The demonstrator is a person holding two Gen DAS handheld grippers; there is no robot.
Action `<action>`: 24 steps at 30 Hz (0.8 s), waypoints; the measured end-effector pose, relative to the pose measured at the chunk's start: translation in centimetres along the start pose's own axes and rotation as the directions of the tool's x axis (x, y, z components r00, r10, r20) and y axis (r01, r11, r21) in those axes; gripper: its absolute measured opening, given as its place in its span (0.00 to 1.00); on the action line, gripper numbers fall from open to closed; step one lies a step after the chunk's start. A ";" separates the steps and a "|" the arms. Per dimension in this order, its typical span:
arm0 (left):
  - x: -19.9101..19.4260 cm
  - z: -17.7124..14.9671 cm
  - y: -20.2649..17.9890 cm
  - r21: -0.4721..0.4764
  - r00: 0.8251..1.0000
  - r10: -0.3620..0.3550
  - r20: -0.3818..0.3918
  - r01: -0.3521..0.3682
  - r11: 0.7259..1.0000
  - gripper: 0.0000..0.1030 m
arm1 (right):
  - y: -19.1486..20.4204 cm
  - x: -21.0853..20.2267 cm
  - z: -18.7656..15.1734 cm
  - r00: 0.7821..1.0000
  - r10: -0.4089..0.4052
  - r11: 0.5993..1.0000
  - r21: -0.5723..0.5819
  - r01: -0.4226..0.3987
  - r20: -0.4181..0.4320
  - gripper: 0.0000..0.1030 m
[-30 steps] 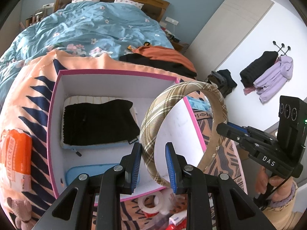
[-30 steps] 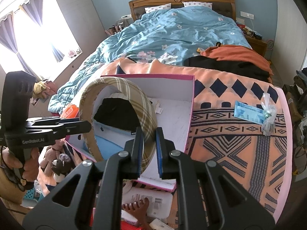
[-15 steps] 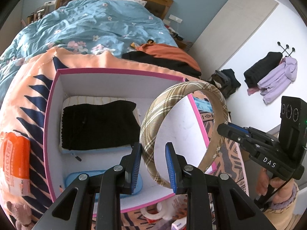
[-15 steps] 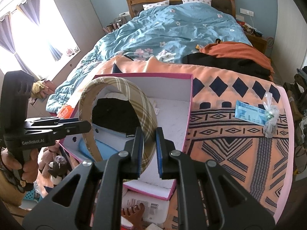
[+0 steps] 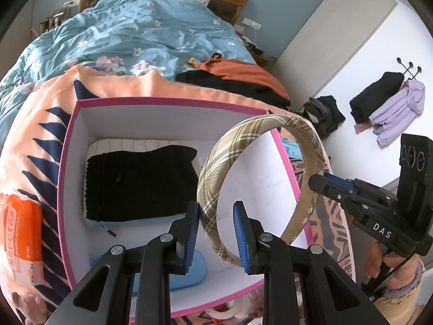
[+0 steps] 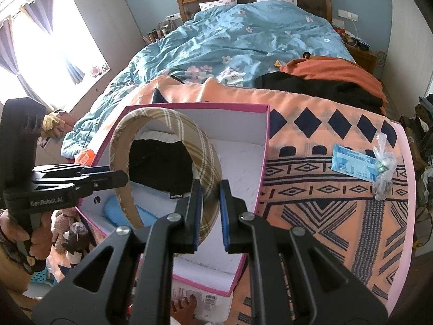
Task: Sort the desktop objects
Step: 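Lower the plaid headband with both grippers into the box beside the black cloth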
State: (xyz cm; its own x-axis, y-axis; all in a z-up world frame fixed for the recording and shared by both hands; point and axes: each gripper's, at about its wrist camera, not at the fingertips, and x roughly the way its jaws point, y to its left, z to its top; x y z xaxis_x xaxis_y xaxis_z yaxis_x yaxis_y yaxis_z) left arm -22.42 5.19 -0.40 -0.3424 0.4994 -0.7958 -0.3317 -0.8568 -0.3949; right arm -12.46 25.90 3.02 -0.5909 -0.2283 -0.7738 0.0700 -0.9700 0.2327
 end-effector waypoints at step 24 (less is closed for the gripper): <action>2.6 1.6 0.8 -0.019 0.999 0.040 -0.038 -0.040 0.999 0.24 | -0.9 3.1 1.1 0.998 -0.039 0.999 -0.003 0.039 -0.043 0.14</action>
State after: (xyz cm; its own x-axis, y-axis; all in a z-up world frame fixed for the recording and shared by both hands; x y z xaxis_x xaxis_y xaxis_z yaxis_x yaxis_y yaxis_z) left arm -25.02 5.98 -2.02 -0.3221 0.4598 -0.8276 -0.3011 -0.8785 -0.3709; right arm -15.21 26.11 1.03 -0.5583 -0.1940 -0.8066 0.0498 -0.9784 0.2008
